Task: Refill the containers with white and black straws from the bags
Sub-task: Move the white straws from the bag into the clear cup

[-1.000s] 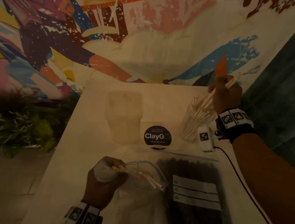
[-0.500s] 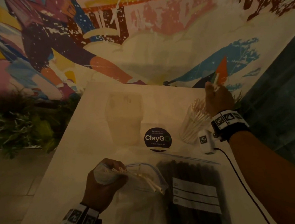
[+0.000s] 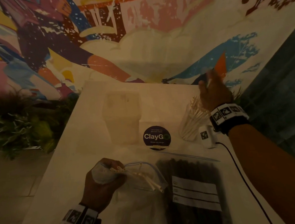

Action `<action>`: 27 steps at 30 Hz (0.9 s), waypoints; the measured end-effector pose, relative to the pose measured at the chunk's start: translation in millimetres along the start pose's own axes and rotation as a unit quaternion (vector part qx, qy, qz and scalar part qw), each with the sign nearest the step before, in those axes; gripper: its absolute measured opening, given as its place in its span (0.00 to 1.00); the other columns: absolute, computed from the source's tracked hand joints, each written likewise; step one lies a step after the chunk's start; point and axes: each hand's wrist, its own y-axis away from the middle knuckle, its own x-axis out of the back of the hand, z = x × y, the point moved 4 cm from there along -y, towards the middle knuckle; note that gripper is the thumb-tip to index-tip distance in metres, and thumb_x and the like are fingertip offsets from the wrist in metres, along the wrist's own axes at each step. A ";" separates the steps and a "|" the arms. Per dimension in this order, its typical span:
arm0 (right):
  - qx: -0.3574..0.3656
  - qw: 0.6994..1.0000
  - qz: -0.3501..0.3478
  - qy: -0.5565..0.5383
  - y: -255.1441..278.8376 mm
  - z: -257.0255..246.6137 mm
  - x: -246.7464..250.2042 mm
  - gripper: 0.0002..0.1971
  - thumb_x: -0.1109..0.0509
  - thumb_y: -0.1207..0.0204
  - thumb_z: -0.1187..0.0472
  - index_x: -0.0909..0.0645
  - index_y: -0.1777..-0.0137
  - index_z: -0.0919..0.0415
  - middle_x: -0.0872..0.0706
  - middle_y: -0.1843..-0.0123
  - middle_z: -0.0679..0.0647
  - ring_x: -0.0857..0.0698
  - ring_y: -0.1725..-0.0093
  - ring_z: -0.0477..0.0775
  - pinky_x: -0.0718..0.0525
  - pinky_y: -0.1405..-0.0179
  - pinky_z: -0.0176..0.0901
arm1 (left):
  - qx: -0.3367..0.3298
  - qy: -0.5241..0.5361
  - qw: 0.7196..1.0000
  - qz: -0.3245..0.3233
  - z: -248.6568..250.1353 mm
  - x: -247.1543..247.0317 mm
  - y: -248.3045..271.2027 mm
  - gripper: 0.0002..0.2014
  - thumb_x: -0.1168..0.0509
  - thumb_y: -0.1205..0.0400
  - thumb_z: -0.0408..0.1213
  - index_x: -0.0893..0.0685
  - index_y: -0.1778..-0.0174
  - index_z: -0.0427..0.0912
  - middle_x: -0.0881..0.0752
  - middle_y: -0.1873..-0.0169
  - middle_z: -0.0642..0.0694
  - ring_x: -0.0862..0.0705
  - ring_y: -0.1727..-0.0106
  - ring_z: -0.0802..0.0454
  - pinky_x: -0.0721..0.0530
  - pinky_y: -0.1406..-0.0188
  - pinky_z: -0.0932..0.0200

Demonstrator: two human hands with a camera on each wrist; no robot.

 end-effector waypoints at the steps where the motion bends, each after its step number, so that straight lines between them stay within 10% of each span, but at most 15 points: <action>1: -0.020 0.995 -0.067 0.068 3.2 -0.1 -7.3 0.23 0.47 0.14 0.50 0.29 0.27 0.64 0.27 0.26 0.66 0.27 0.29 0.67 0.32 0.29 0.55 | 0.001 -0.006 1.000 0.000 0.2 0.7 0.0 0.13 0.22 0.38 0.19 0.17 0.66 0.36 0.13 0.63 0.35 0.14 0.58 0.37 0.12 0.57 0.49; 4: -0.057 0.986 -0.097 0.120 8.7 7.2 -19.1 0.28 0.52 0.15 0.44 0.26 0.31 0.66 0.25 0.28 0.67 0.26 0.30 0.68 0.34 0.27 0.62 | 0.006 -0.019 1.000 0.002 0.9 0.3 1.2 0.11 0.25 0.38 0.23 0.16 0.66 0.39 0.13 0.63 0.37 0.14 0.58 0.38 0.12 0.56 0.51; 10: 0.043 0.977 0.188 -0.093 8.6 5.8 4.3 0.27 0.45 0.16 0.52 0.38 0.20 0.61 0.30 0.22 0.65 0.28 0.25 0.66 0.27 0.30 0.55 | -0.002 -0.017 1.000 -0.005 1.9 -0.7 2.7 0.14 0.22 0.38 0.19 0.17 0.66 0.38 0.13 0.64 0.37 0.14 0.58 0.40 0.13 0.57 0.51; 16: -0.035 0.984 -0.130 0.120 11.4 19.3 -39.1 0.21 0.51 0.17 0.50 0.26 0.34 0.59 0.26 0.28 0.64 0.28 0.30 0.67 0.31 0.31 0.66 | -0.004 -0.013 1.000 0.002 2.2 -2.0 1.7 0.14 0.22 0.40 0.18 0.20 0.65 0.29 0.13 0.64 0.35 0.14 0.59 0.40 0.13 0.58 0.54; 22: -0.059 0.967 -0.199 0.146 12.6 11.8 -47.6 0.34 0.53 0.22 0.30 0.41 0.20 0.46 0.45 0.16 0.57 0.44 0.19 0.65 0.46 0.25 0.70 | -0.005 -0.009 1.000 0.004 -0.5 -1.1 1.9 0.13 0.22 0.40 0.26 0.19 0.66 0.34 0.13 0.64 0.35 0.14 0.58 0.39 0.13 0.56 0.52; 27: -0.039 0.993 -0.082 0.075 14.1 13.3 -42.0 0.18 0.42 0.18 0.56 0.25 0.30 0.57 0.23 0.28 0.60 0.24 0.31 0.64 0.26 0.34 0.57 | 0.000 -0.012 1.000 0.008 -0.3 -0.3 2.3 0.16 0.22 0.41 0.36 0.18 0.65 0.33 0.13 0.64 0.36 0.14 0.58 0.38 0.12 0.55 0.48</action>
